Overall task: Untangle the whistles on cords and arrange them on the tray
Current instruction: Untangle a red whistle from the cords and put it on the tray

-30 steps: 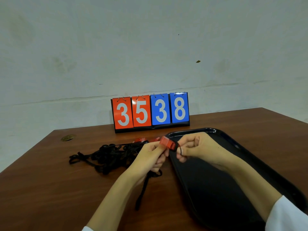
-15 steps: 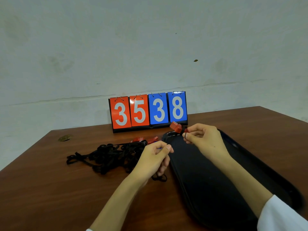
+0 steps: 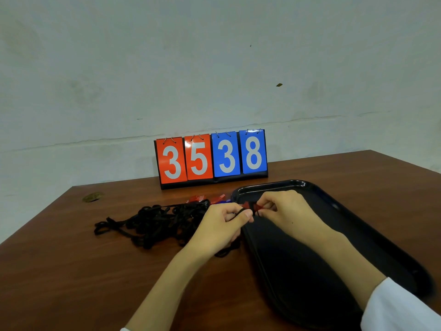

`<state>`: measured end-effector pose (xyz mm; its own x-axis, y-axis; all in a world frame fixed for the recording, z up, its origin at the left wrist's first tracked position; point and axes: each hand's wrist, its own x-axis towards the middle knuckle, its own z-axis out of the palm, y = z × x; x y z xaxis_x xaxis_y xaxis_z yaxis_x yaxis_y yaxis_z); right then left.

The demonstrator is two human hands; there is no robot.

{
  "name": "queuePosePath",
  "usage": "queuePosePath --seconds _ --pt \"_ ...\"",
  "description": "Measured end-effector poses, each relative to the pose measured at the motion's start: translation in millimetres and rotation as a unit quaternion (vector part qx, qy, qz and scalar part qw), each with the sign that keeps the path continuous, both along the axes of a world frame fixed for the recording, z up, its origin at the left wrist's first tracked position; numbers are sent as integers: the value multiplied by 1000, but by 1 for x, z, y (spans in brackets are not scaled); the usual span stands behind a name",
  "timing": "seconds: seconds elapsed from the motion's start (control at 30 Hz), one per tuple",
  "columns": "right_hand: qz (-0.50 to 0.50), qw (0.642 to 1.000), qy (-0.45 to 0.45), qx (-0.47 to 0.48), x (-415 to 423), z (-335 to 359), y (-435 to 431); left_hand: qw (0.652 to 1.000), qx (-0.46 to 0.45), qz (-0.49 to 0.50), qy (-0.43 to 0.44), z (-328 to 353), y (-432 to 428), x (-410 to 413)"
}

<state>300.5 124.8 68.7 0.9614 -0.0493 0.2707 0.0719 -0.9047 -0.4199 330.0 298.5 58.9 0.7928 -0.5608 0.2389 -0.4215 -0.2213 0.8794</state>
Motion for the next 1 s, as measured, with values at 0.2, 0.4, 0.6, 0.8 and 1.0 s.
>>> queuePosePath --seconds 0.2,0.4,0.6,0.8,1.0 --pt "99 979 95 149 -3 2 4 999 1 52 -14 9 14 9" --pt "191 933 203 228 -7 7 4 999 16 45 13 10 21 12" --pt "247 892 233 299 -12 14 7 995 -17 48 86 7 24 15" --pt "212 870 119 430 -15 18 5 978 -108 18 177 2 15 13" --pt "135 862 53 485 -11 17 4 984 -85 17 156 -4 5 9"
